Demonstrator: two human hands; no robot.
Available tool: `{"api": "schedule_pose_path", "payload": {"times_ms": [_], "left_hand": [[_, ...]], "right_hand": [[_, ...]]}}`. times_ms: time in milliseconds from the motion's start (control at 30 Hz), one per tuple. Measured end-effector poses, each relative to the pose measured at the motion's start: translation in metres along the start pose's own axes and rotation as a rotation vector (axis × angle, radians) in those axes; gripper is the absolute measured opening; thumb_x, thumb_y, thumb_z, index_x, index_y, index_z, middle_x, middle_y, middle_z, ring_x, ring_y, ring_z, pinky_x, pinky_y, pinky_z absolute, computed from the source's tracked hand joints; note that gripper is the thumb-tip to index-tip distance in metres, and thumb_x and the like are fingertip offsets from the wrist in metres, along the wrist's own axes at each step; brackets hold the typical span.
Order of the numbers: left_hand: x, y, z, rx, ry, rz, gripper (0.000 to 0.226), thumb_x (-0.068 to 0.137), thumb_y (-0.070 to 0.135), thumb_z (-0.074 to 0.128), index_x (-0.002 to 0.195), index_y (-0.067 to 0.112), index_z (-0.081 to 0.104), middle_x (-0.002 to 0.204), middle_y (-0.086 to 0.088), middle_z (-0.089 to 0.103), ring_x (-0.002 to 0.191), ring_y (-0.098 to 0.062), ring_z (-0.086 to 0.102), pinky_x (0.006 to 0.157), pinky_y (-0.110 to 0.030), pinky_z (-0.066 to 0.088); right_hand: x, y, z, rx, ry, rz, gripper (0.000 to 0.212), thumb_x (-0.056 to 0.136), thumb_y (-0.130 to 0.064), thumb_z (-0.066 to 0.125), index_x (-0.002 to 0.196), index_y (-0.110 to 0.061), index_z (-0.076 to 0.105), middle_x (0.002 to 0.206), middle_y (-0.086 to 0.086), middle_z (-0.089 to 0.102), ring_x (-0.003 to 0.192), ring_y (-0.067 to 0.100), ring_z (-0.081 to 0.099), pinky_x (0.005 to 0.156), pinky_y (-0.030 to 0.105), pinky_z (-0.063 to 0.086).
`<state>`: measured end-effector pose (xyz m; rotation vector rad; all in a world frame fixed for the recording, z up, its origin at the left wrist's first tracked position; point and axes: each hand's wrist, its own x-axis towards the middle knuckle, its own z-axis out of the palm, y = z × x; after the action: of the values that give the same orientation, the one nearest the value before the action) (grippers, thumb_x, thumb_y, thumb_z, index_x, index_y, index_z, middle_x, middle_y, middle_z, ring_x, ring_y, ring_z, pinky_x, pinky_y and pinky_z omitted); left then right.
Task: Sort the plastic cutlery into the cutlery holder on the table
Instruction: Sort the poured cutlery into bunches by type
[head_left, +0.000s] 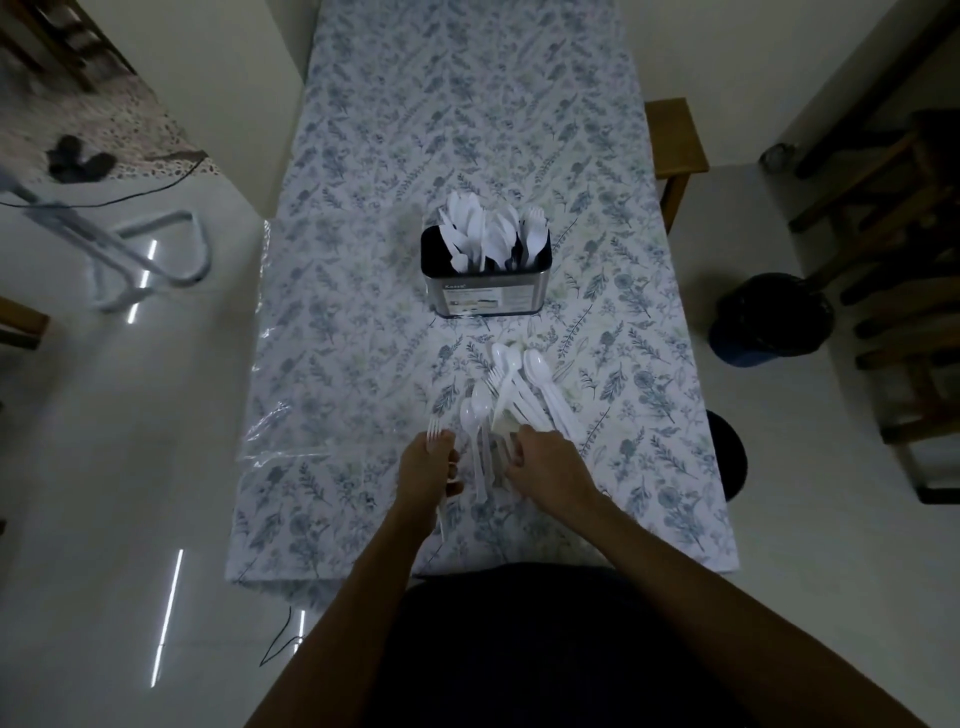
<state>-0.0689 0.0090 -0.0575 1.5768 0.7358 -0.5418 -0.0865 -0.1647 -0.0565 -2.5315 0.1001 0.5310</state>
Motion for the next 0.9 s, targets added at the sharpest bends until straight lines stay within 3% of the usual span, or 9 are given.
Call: {"api": "schedule_pose_path", "payload": {"times_ms": [167,233,300,400,500,600,733,833,900], "left_hand": [[-0.006,-0.002,0.009,-0.083,-0.212,-0.064,0.031,0.097,0.036,0.068,0.084,0.011,0.057,0.073,-0.010,0.052,0.059,-0.018,0.051,0.054,-0.029,0.045],[-0.009,-0.002,0.014,-0.122,-0.267,-0.100,0.032,0.096,0.038,0.070,0.086,0.009,0.062,0.074,-0.010,0.059,0.065,-0.021,0.058,0.058,-0.031,0.045],[-0.008,-0.005,0.016,-0.136,-0.295,-0.088,0.024,0.098,0.028,0.068,0.090,0.006,0.069,0.078,-0.013,0.067,0.074,-0.026,0.063,0.064,-0.033,0.048],[-0.007,-0.009,0.012,-0.117,-0.410,-0.076,0.011,0.096,0.009,0.066,0.086,0.006,0.066,0.076,-0.018,0.063,0.074,-0.028,0.062,0.060,-0.027,0.051],[-0.005,-0.016,0.010,0.024,-0.321,-0.067,0.002,0.096,0.007,0.065,0.094,0.006,0.065,0.087,-0.017,0.073,0.085,-0.027,0.069,0.060,-0.027,0.052],[-0.005,-0.022,0.010,0.095,-0.225,-0.044,0.008,0.098,0.005,0.062,0.105,0.001,0.065,0.089,-0.015,0.072,0.080,-0.025,0.067,0.059,-0.027,0.052],[-0.005,-0.022,0.013,0.100,-0.236,-0.052,0.011,0.102,0.012,0.058,0.107,0.004,0.064,0.085,-0.009,0.072,0.068,-0.016,0.064,0.056,-0.025,0.049],[-0.003,-0.019,0.019,0.088,-0.254,-0.045,0.012,0.103,0.016,0.057,0.101,0.006,0.064,0.084,-0.009,0.069,0.064,-0.013,0.061,0.054,-0.024,0.048],[-0.003,-0.017,0.023,0.086,-0.264,-0.040,0.014,0.103,0.019,0.059,0.100,0.006,0.064,0.086,-0.010,0.070,0.065,-0.015,0.061,0.054,-0.025,0.047]], "right_hand": [[-0.035,-0.003,-0.016,0.258,-0.082,-0.033,0.012,0.078,-0.021,0.074,0.084,-0.014,0.065,0.074,-0.001,0.069,0.066,0.012,0.066,0.063,0.027,0.056],[-0.046,-0.007,-0.019,0.367,-0.142,-0.048,0.013,0.075,-0.022,0.075,0.085,-0.017,0.068,0.074,-0.004,0.071,0.064,0.004,0.065,0.060,0.021,0.053],[-0.050,-0.012,-0.017,0.388,-0.140,-0.083,0.013,0.075,-0.020,0.075,0.086,-0.019,0.068,0.073,-0.007,0.068,0.062,0.000,0.062,0.059,0.016,0.050],[-0.043,-0.011,-0.010,0.384,-0.125,-0.095,0.011,0.079,-0.019,0.074,0.089,-0.017,0.070,0.079,-0.005,0.071,0.069,0.004,0.066,0.063,0.019,0.051],[-0.036,0.004,-0.005,0.318,-0.116,-0.128,0.006,0.083,-0.013,0.070,0.089,-0.013,0.070,0.083,0.001,0.070,0.076,0.015,0.067,0.070,0.031,0.055],[-0.036,0.022,-0.007,0.315,-0.025,-0.105,0.009,0.084,-0.009,0.069,0.090,-0.015,0.072,0.085,-0.003,0.072,0.078,0.007,0.067,0.076,0.030,0.058],[-0.043,0.041,-0.020,0.213,0.236,0.006,0.012,0.090,-0.015,0.068,0.083,-0.017,0.059,0.074,-0.003,0.063,0.065,0.009,0.060,0.058,0.024,0.049],[-0.055,0.052,-0.024,0.123,0.069,0.083,0.009,0.093,-0.027,0.064,0.098,-0.022,0.057,0.079,-0.001,0.069,0.062,0.008,0.060,0.055,0.018,0.042],[-0.058,0.053,-0.014,-0.113,-0.091,0.011,0.026,0.094,-0.031,0.060,0.120,-0.026,0.057,0.099,0.003,0.070,0.084,0.020,0.067,0.067,0.026,0.049]]}}
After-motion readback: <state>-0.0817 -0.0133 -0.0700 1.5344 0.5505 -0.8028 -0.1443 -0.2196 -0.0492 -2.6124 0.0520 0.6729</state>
